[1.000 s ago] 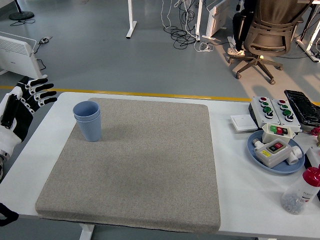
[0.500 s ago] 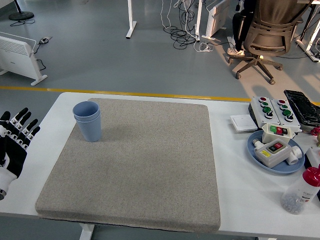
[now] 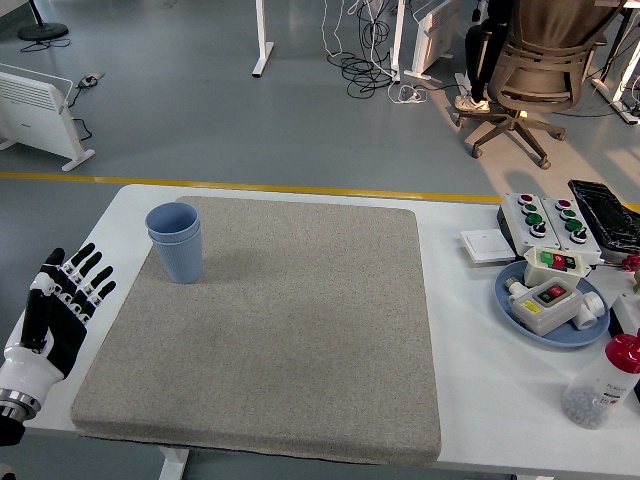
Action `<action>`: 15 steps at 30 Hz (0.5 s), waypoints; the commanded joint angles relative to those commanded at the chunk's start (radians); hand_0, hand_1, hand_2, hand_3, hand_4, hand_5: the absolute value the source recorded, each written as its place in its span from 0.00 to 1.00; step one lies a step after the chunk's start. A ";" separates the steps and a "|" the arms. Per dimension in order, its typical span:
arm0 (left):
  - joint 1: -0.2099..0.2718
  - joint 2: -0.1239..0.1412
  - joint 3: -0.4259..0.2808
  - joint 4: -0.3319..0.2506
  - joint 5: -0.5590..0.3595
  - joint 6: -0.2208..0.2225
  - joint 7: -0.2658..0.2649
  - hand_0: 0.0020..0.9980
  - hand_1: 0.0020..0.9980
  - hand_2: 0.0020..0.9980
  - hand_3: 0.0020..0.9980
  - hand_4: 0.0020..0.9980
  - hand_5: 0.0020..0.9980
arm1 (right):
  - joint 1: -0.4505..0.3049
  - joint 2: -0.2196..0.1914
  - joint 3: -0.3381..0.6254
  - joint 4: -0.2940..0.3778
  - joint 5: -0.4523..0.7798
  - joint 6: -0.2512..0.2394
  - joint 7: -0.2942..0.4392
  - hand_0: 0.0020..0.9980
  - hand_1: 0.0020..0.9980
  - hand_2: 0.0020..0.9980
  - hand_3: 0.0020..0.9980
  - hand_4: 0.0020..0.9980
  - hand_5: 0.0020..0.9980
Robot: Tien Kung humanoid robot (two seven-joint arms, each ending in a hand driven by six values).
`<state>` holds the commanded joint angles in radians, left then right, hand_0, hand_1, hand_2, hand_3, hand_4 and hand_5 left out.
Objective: Push cup pick cup insert cup
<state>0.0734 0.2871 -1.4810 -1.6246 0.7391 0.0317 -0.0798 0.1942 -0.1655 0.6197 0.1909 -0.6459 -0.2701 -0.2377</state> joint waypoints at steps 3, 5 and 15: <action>0.001 -0.002 0.010 0.006 -0.005 0.005 0.002 0.92 0.92 0.98 0.94 0.67 1.00 | -0.001 -0.001 -0.009 -0.002 0.016 -0.002 0.005 0.67 0.62 0.63 0.58 0.14 0.49; 0.002 -0.003 0.016 0.015 -0.012 0.012 0.003 0.92 0.92 0.98 0.94 0.67 1.00 | -0.002 -0.002 -0.017 -0.003 0.028 -0.004 0.009 0.67 0.62 0.63 0.58 0.14 0.49; 0.008 -0.007 0.018 0.041 -0.030 0.020 -0.004 0.92 0.92 0.98 0.93 0.67 1.00 | -0.006 -0.004 -0.053 -0.005 0.081 -0.008 0.021 0.67 0.62 0.63 0.58 0.14 0.49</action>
<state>0.0814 0.2799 -1.4628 -1.5835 0.7095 0.0517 -0.0834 0.1885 -0.1696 0.5665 0.1858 -0.5653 -0.2777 -0.2165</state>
